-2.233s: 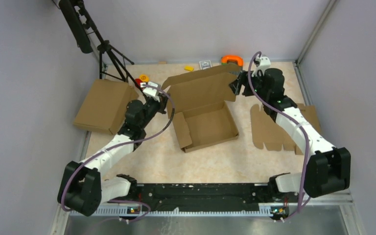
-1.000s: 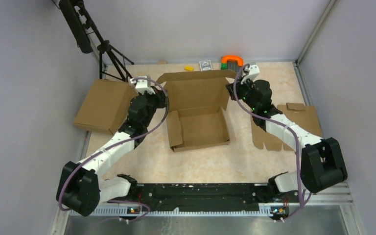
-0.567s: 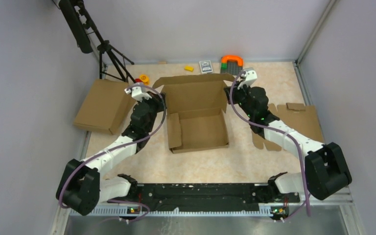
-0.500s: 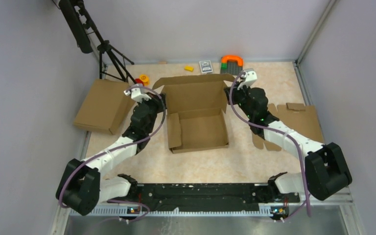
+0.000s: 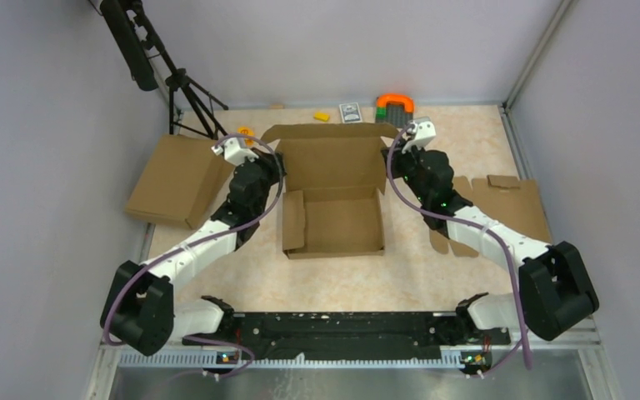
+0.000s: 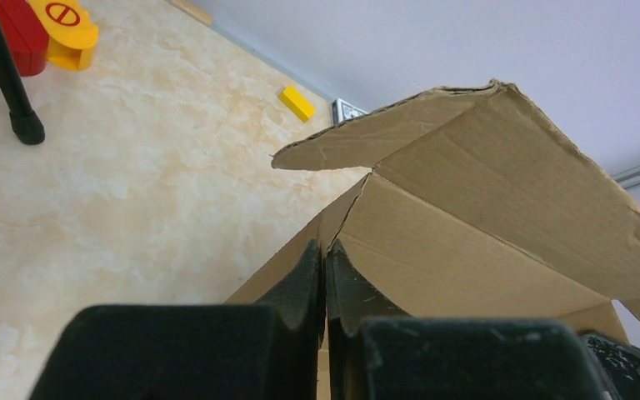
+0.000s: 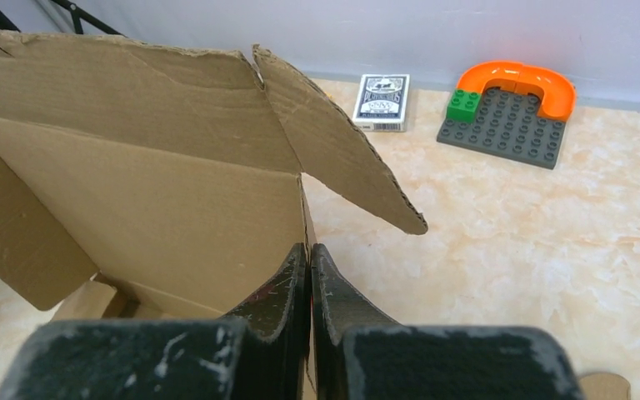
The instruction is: Fold the paper box
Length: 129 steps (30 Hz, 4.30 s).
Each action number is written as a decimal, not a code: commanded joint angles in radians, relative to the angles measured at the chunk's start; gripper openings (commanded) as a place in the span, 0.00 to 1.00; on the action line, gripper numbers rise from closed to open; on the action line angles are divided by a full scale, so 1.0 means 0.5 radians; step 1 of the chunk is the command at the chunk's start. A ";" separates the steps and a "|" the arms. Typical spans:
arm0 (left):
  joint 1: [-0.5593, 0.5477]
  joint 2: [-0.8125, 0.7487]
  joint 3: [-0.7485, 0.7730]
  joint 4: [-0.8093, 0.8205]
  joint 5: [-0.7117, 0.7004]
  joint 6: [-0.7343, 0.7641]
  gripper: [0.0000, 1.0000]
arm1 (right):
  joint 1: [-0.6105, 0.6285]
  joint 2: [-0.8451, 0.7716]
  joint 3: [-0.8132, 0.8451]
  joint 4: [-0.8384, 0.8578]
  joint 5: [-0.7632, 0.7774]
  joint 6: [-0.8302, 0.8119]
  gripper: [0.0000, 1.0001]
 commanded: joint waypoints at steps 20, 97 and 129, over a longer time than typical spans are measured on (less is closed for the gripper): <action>-0.034 -0.164 -0.325 0.161 0.231 -0.084 0.00 | 0.053 -0.074 0.061 -0.141 -0.047 0.179 0.00; -0.137 -0.612 -0.648 -0.538 0.498 0.621 0.00 | 0.503 -0.838 -0.615 -0.840 0.080 0.556 0.58; -0.145 -0.618 -0.632 -0.585 0.477 0.652 0.03 | 0.494 -0.596 0.696 -1.983 -0.115 0.312 0.82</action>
